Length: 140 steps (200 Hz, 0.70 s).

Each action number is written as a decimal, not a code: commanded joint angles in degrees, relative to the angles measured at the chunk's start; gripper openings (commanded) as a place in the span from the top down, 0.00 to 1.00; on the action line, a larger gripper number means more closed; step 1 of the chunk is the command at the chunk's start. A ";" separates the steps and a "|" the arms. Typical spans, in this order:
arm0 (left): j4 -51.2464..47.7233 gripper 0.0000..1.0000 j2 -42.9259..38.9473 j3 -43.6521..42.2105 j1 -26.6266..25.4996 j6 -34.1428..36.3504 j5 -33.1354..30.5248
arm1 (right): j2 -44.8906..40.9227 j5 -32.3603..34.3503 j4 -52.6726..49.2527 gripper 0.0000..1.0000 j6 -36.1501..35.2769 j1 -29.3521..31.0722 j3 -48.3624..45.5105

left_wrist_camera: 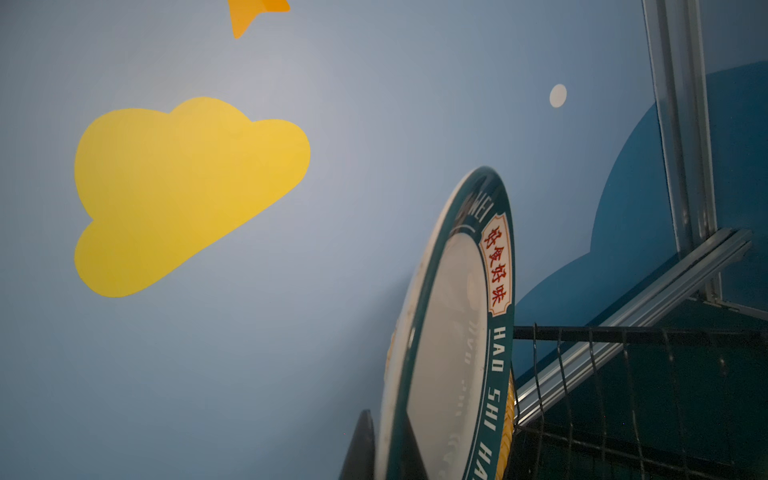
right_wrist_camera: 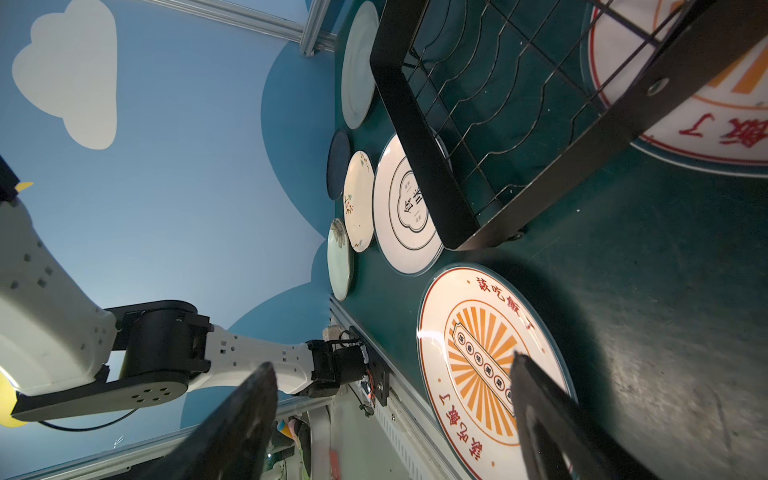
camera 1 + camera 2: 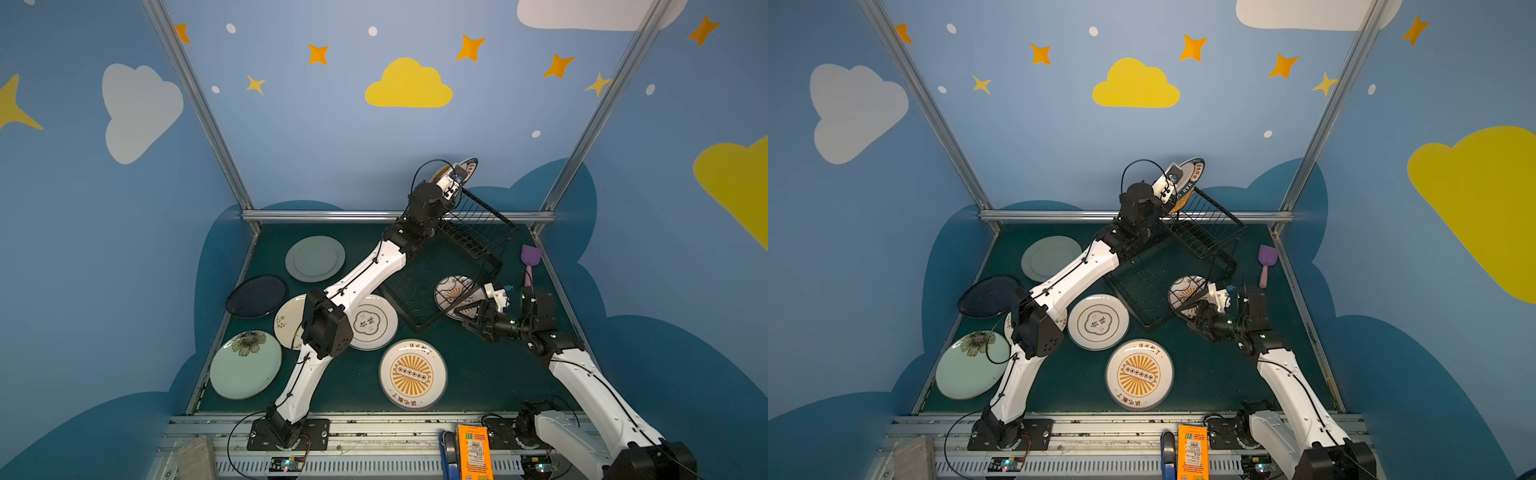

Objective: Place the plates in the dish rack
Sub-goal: 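Carry the green-rimmed plate with left gripper to the rack's far end beside the tray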

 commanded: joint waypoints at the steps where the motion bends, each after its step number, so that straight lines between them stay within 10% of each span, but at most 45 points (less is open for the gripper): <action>1: 6.42 0.96 -0.79 2.69 0.30 0.85 -1.32 | -1.13 -0.45 -1.00 0.14 -1.01 0.29 -0.50; 140: 6.52 0.96 2.21 2.76 0.93 -0.78 -1.26 | -4.53 2.44 0.78 0.13 -0.40 0.29 -2.96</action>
